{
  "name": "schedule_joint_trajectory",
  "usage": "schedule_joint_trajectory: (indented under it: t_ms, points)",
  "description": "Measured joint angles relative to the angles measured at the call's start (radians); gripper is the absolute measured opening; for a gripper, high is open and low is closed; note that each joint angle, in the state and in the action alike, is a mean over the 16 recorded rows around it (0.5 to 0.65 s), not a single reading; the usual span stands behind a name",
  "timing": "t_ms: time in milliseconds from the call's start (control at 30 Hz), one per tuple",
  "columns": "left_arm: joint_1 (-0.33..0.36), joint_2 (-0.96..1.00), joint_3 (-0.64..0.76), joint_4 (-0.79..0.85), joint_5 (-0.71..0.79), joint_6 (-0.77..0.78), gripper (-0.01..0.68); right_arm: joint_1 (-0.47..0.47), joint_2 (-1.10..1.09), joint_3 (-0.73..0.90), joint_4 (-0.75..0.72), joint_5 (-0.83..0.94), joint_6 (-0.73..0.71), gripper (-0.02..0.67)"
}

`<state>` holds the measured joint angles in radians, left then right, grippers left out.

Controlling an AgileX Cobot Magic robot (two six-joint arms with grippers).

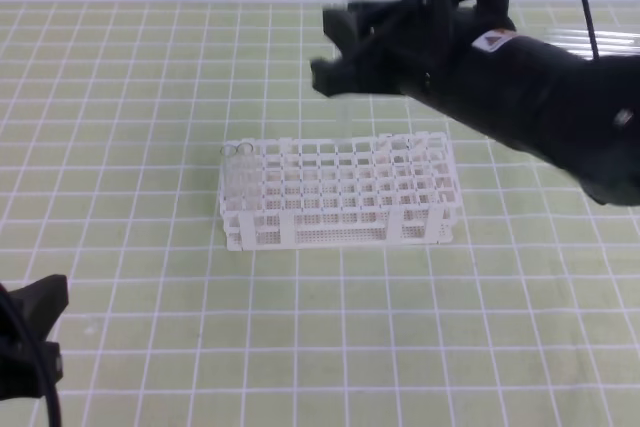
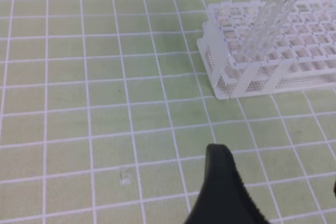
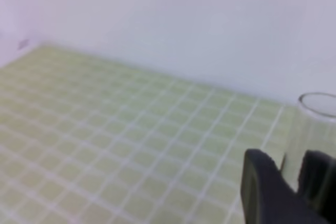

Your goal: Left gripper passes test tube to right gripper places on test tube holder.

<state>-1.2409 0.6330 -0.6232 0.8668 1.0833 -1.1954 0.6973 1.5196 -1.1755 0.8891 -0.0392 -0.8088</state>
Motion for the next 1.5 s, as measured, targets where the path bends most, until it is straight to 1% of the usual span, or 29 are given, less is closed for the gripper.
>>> schedule_joint_trajectory:
  t_ms: [100, 200, 300, 400, 667, 833, 1267, 1500]
  points:
    - [0.000, 0.000, 0.000, 0.000, 0.000, 0.000, 0.393, 0.035, 0.020, 0.007, -0.131, -0.116, 0.196, 0.102]
    - [0.000, 0.000, 0.000, 0.001, 0.000, 0.001, 0.393, 0.065, 0.046, 0.021, -0.237, -0.224, 0.349, 0.102]
    - [0.000, 0.000, 0.000, 0.001, 0.000, 0.001, 0.393, 0.088, 0.076, 0.039, -0.316, -0.313, 0.449, 0.102]
    - [0.000, 0.000, 0.000, 0.001, 0.000, 0.001, 0.393, 0.105, 0.105, 0.058, -0.374, -0.383, 0.511, 0.102]
    - [0.000, 0.000, 0.000, 0.001, 0.000, 0.000, 0.393, 0.134, 0.159, 0.097, -0.457, -0.495, 0.561, 0.102]
    - [0.000, 0.000, 0.000, 0.001, 0.000, 0.000, 0.393, 0.142, 0.182, 0.100, -0.508, -0.512, 0.574, 0.102]
    - [0.000, -0.001, 0.000, 0.000, -0.002, 0.000, 0.393, 0.143, 0.248, 0.100, -0.634, -0.581, 0.660, 0.102]
    - [0.000, -0.003, 0.000, -0.001, -0.001, -0.001, 0.393, 0.143, 0.280, 0.100, -0.665, -0.591, 0.680, 0.102]
